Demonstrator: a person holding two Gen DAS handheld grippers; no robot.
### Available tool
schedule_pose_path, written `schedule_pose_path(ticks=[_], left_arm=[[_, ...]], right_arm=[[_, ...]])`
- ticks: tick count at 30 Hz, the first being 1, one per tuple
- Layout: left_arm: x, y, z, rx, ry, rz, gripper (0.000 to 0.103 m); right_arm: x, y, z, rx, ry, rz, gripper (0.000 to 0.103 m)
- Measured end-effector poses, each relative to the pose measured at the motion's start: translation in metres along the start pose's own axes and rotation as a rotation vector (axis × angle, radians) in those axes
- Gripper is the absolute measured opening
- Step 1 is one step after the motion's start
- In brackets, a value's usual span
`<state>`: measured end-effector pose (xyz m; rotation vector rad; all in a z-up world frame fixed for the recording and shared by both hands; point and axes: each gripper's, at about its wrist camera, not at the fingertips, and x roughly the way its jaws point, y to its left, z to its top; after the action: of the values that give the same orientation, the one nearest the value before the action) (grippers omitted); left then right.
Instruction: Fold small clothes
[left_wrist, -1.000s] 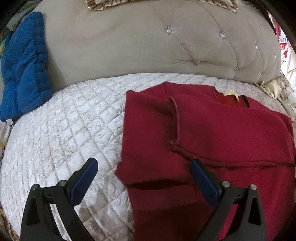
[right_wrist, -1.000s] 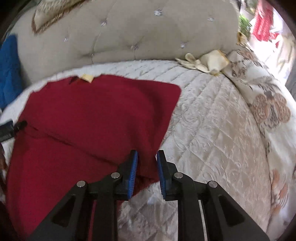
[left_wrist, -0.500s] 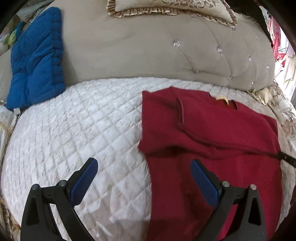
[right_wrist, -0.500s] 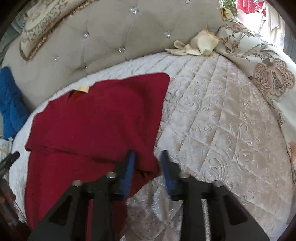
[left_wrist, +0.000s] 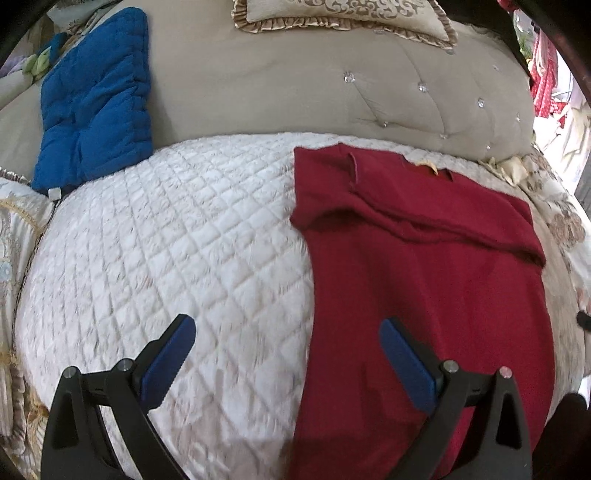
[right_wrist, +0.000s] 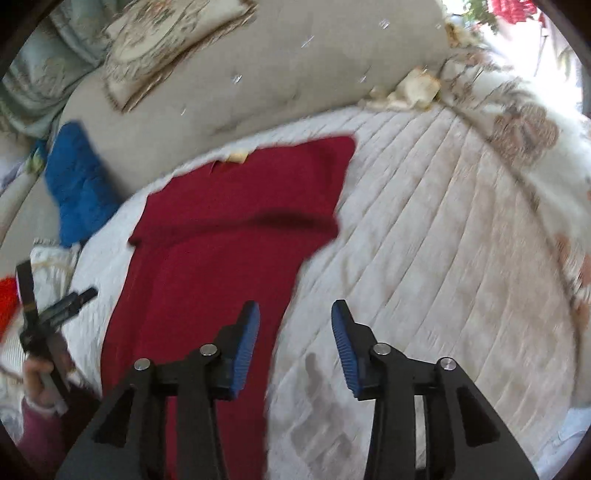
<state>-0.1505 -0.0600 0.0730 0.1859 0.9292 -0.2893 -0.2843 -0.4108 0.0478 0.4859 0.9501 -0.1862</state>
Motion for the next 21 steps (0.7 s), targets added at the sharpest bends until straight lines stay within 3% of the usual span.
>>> schedule_pose_path(ticks=[3, 6, 8, 13, 21], left_arm=[[-0.007, 0.002, -0.015, -0.005, 0.015, -0.005, 0.102], [-0.014, 0.006, -0.029, -0.010, 0.024, 0.005, 0.102], [-0.017, 0.010, -0.037, -0.013, 0.035, 0.009, 0.102], [-0.023, 0.020, -0.058, -0.009, 0.065, 0.010, 0.102], [-0.018, 0.015, -0.077, 0.040, 0.116, -0.009, 0.102]], right_arm=[[0.018, 0.013, -0.017, -0.037, 0.021, -0.049, 0.021], [0.042, 0.024, -0.025, -0.039, 0.046, 0.001, 0.020], [0.054, 0.036, -0.029, -0.094, 0.036, -0.052, 0.000], [0.032, 0.030, -0.027, -0.091, -0.011, -0.078, 0.000], [0.014, 0.031, -0.044, -0.093, 0.009, -0.050, 0.000]])
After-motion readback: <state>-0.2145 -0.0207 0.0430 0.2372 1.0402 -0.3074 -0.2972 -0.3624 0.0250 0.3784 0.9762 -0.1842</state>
